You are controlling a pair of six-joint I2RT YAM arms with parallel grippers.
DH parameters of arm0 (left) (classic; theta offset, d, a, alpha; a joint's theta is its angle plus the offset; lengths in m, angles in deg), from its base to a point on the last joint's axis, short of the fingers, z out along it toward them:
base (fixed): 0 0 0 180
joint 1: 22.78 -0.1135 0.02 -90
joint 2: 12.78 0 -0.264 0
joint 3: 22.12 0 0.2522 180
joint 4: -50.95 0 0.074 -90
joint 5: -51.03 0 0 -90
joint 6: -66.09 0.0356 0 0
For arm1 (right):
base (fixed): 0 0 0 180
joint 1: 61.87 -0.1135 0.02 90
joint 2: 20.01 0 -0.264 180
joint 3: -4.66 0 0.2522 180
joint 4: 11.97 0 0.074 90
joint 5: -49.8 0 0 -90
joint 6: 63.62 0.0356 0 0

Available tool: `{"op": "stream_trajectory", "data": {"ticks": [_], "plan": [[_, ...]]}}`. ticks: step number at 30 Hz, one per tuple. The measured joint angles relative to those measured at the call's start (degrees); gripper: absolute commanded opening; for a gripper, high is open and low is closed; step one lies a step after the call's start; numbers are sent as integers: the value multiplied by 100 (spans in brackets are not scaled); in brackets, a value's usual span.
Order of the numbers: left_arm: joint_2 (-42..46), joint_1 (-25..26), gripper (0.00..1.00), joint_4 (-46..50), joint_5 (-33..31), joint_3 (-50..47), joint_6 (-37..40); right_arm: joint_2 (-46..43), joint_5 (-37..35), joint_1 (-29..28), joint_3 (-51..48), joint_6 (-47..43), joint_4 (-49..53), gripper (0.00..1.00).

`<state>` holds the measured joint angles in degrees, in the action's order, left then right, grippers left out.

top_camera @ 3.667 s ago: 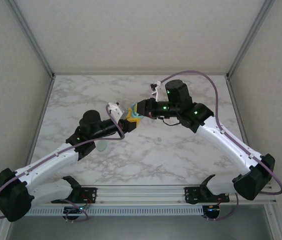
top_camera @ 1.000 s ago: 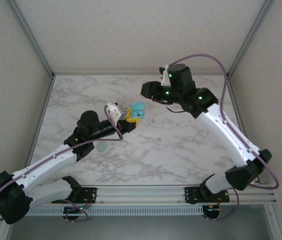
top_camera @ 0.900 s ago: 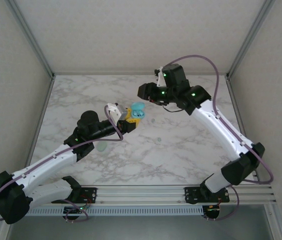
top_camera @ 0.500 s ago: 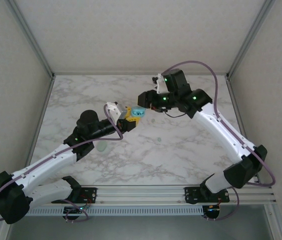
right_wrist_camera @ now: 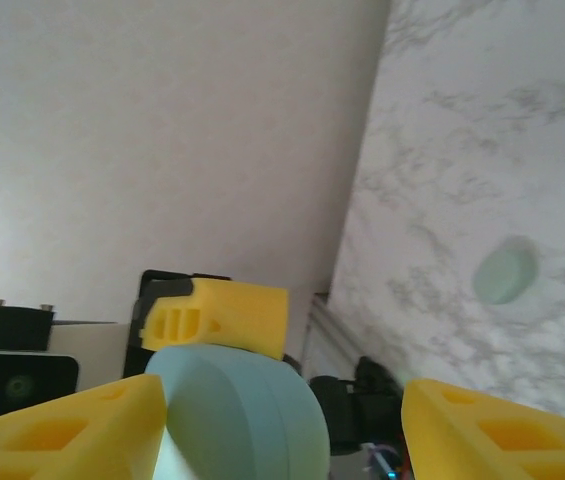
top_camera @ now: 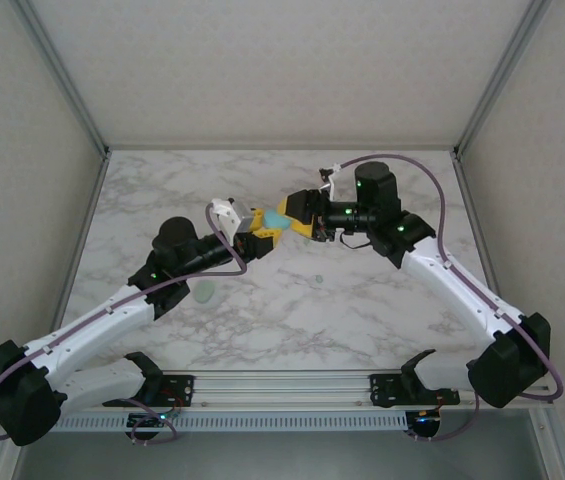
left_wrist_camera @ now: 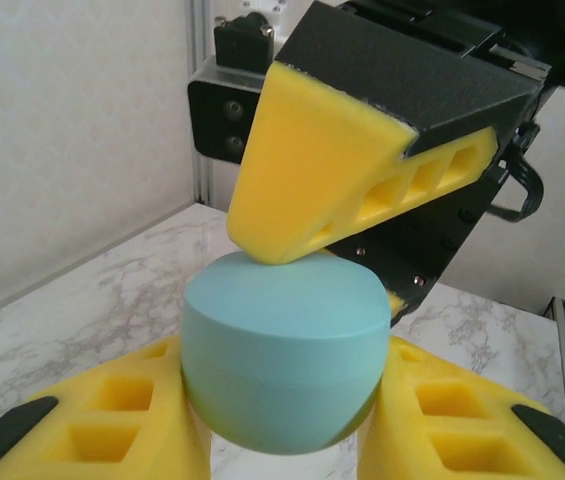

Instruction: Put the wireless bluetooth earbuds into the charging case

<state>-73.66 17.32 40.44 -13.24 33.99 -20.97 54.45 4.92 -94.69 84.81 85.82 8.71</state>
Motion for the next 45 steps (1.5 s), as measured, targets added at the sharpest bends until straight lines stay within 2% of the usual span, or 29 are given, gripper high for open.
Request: {"op": "stream_trajectory", "data": {"ticks": [3,10,17,19,21,25,30,33,34,35,41,45], "plan": [[-20,0,19,-24,13,31,-17,35,251,0,-173,407,-579,55],[-90,0,19,-74,15,70,-17,39,472,0,-308,778,-1084,49],[-103,-2,22,-122,-11,85,-17,37,507,35,-310,831,-1202,29],[-116,-2,28,-118,-26,85,-15,33,461,42,-313,809,-1189,25],[-129,0,30,-90,-35,85,-15,4,393,42,-354,780,-1187,22],[-155,17,45,114,-35,85,-9,-101,153,24,-566,767,-1222,19],[-136,31,72,225,-140,72,11,-179,-280,-11,-898,789,-1300,18],[-24,31,82,249,-254,-13,-2,-179,-577,-7,-1054,789,-1349,19],[24,31,87,295,-319,-44,-2,-179,-704,-7,-1093,785,-1357,19],[74,33,98,350,-391,-63,7,-179,-807,-7,-1121,767,-1357,19],[592,31,100,570,-1084,-260,-15,39,-1790,133,-1174,428,-1147,19],[999,31,100,807,-1620,-315,-17,879,-2103,404,-1097,219,-1086,18]]}}
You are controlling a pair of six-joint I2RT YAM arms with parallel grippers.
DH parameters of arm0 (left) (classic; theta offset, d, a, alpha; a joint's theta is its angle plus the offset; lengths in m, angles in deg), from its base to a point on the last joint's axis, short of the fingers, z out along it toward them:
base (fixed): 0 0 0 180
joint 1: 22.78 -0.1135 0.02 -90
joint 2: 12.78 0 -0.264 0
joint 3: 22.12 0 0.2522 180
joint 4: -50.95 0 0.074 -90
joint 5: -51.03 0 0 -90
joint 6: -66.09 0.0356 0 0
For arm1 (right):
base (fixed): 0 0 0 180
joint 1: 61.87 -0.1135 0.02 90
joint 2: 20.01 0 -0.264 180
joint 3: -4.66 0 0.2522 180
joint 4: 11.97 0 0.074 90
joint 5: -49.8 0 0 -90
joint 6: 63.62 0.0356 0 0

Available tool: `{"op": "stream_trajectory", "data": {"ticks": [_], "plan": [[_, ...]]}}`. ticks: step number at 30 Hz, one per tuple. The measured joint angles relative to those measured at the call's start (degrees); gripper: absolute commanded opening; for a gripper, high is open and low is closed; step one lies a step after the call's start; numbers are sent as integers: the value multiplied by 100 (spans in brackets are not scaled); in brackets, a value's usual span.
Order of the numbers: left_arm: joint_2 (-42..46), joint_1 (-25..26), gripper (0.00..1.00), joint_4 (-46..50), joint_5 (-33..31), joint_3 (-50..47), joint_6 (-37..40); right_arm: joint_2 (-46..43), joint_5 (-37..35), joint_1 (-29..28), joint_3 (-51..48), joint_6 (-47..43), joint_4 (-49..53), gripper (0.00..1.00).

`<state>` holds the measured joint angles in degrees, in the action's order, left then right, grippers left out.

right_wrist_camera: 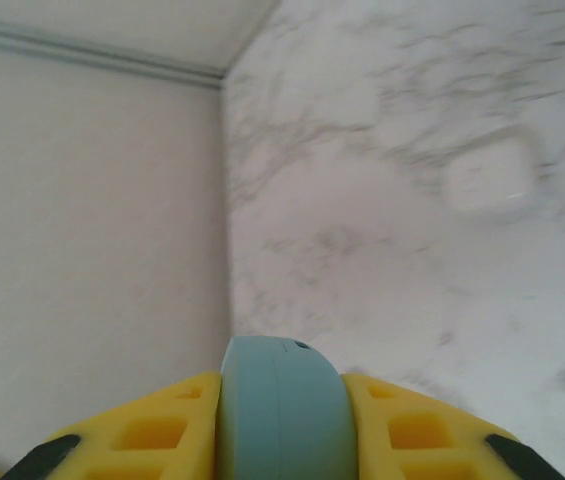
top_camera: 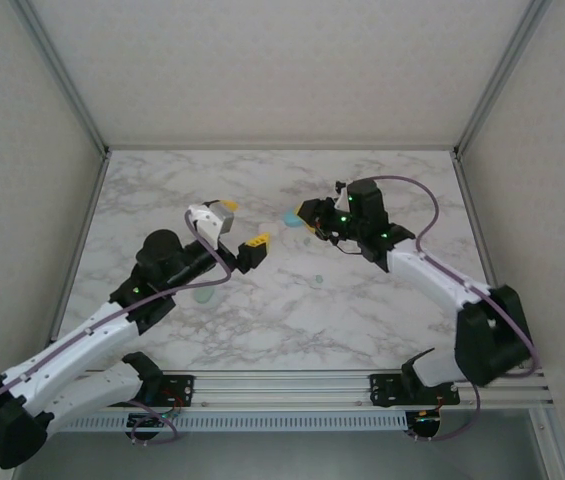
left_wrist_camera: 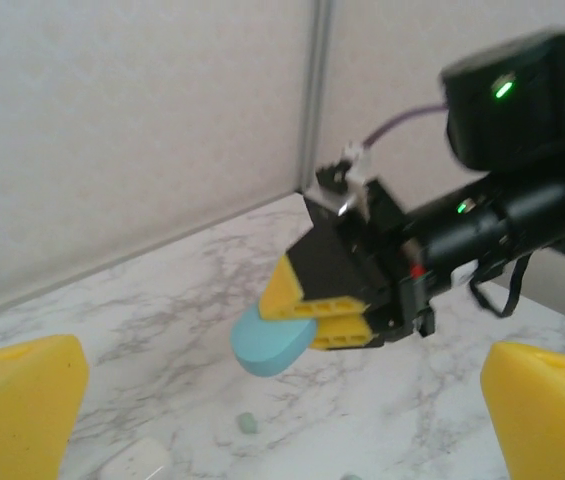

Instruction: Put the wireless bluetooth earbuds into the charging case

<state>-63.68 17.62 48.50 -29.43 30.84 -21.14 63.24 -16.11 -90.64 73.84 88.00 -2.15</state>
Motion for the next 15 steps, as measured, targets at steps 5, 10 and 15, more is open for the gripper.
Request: {"op": "stream_trajectory", "data": {"ticks": [5,10,15], "plan": [[345,0,100,197,-413,-116,0,1207,-35,308,380,-308,116,18],[396,0,100,483,-599,-155,-2,2065,2,551,1019,-713,192,18],[289,0,100,800,-715,-111,-46,2802,175,807,1563,-1058,216,18]]}}
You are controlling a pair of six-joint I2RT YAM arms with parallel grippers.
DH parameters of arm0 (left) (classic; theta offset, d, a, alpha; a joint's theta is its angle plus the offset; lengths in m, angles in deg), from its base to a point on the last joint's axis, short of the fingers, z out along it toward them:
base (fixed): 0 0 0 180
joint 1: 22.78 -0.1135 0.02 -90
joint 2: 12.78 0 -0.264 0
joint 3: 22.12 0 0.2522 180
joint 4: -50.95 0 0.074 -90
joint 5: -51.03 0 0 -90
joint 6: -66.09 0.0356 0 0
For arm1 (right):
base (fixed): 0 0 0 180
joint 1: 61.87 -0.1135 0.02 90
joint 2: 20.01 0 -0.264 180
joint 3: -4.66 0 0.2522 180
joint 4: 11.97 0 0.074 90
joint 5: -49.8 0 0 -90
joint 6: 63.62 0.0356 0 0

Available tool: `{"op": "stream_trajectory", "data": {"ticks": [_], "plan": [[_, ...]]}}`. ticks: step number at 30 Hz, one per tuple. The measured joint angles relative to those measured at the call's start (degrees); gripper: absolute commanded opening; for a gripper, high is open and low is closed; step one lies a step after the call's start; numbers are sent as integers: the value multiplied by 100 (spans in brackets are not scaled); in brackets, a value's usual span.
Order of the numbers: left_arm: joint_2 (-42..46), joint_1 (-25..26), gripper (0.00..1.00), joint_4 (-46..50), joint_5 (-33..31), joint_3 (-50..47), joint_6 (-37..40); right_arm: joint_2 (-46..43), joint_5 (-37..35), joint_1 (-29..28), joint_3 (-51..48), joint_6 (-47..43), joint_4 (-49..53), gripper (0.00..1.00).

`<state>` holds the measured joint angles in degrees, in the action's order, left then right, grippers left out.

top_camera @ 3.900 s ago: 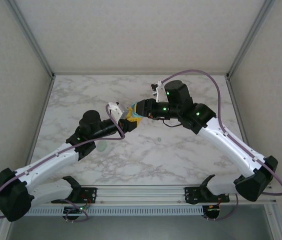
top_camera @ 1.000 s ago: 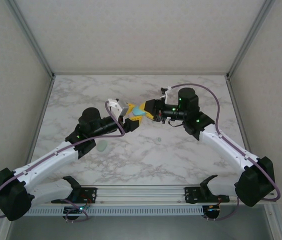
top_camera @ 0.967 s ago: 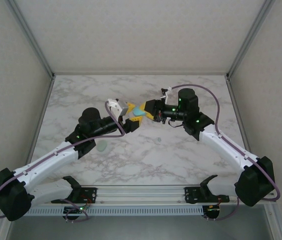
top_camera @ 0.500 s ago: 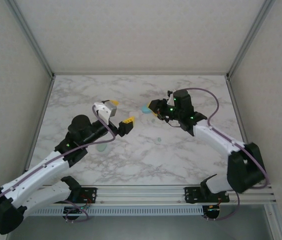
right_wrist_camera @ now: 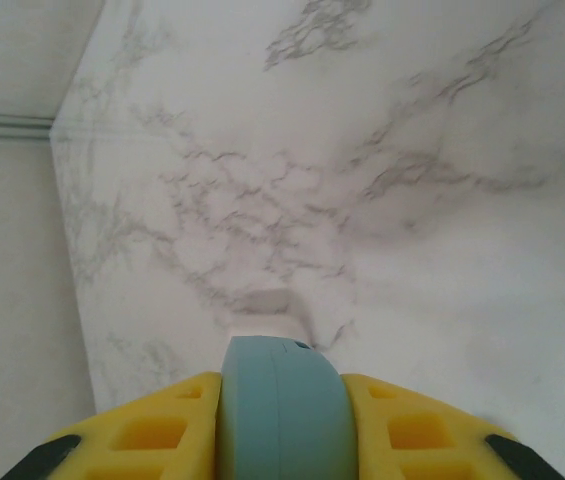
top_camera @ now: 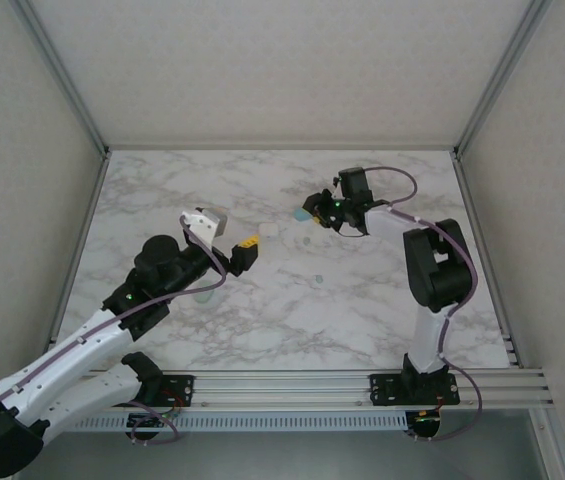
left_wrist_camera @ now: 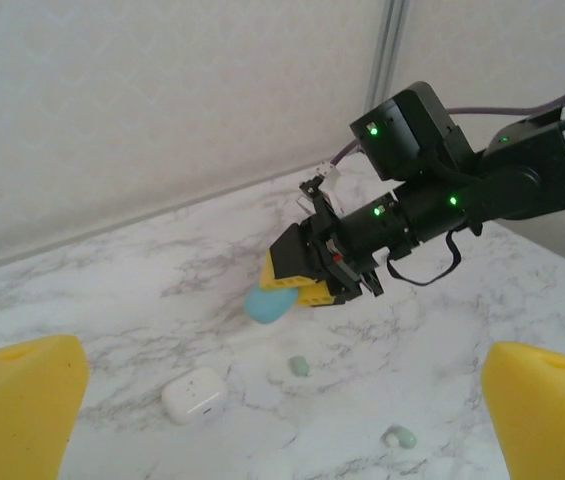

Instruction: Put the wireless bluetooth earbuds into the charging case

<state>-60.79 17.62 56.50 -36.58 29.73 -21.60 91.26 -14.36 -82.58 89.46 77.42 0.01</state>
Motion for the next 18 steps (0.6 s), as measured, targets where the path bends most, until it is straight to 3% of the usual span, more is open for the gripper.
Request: {"op": "stream_trajectory", "data": {"ticks": [11,18], "plan": [[-96,-76,100,343,-173,197,-269,953,304,175,925,-704,590,21],[-219,-87,100,442,-190,275,-343,1088,389,212,1001,-933,927,32]]}}
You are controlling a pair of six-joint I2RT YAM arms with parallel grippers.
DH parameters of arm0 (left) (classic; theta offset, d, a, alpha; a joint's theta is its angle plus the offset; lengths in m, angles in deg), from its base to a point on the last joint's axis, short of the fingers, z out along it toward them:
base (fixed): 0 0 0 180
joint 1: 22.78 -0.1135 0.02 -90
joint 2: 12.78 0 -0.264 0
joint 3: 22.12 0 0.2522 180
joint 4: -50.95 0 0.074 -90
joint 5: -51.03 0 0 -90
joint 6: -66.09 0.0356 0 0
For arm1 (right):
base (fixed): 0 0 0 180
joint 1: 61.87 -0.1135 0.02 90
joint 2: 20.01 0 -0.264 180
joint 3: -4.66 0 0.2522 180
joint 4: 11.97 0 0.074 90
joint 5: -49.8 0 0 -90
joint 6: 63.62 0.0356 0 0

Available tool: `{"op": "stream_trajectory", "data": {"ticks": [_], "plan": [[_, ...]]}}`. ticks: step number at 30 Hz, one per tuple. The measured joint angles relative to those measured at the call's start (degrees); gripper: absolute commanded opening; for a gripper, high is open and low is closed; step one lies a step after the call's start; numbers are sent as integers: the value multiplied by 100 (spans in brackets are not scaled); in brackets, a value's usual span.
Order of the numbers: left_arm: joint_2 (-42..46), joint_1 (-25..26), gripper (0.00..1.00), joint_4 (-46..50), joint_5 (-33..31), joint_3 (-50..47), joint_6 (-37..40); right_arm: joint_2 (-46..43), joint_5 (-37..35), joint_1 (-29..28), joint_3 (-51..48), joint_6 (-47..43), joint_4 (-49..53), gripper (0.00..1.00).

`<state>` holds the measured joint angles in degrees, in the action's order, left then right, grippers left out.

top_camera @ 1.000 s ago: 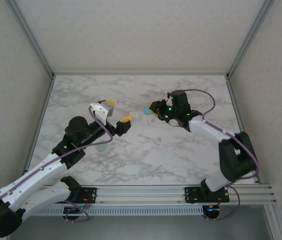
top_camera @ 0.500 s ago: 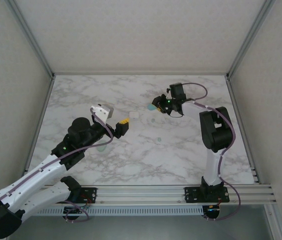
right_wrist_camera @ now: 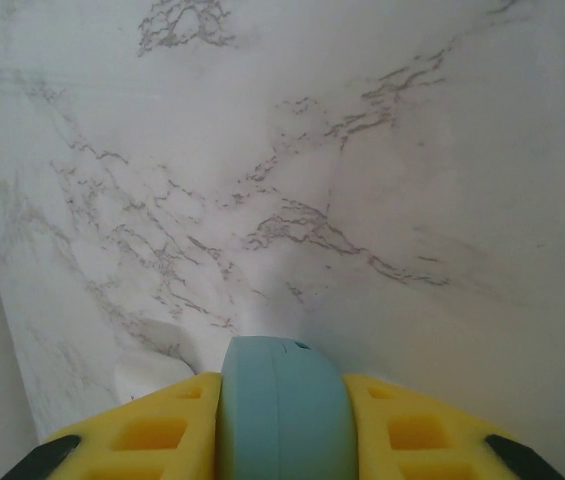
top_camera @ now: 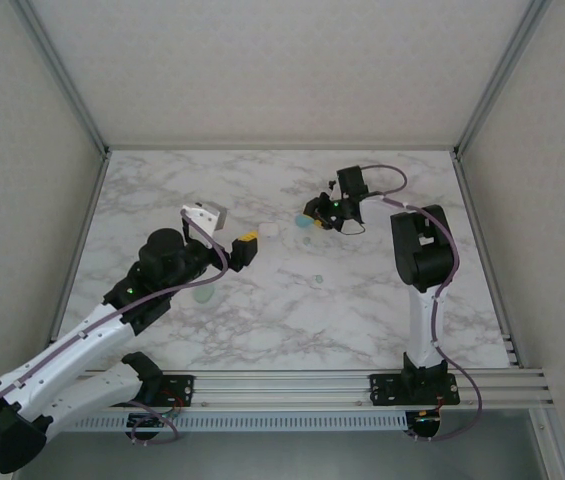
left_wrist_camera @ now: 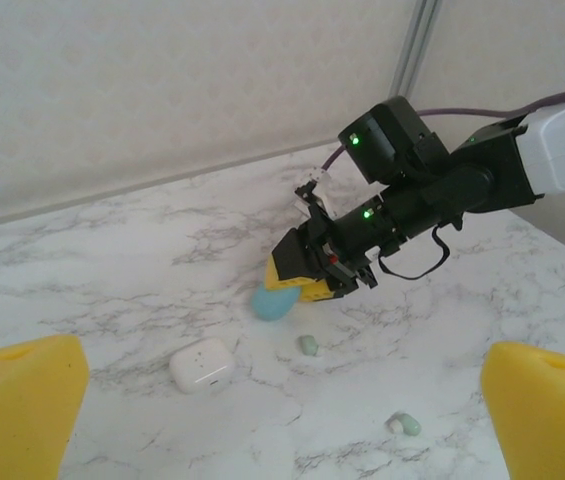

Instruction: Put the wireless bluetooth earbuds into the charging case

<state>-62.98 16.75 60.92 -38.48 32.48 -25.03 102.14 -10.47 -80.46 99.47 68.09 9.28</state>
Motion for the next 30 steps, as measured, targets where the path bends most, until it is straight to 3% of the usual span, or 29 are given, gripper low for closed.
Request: {"op": "stream_trajectory", "data": {"ticks": [5,14,24,30], "plan": [[-17,-4,100,90,0,11,-2,0,-66,20,166,-232,295,44],[-22,-4,100,293,-111,26,-74,0,-431,46,382,-669,966,50],[-560,-240,100,1650,-682,610,-848,-103,-1064,61,979,-1432,2072,57],[-1346,-831,82,2990,-811,1005,-1572,-1298,-925,61,435,-1537,2199,59]]}}
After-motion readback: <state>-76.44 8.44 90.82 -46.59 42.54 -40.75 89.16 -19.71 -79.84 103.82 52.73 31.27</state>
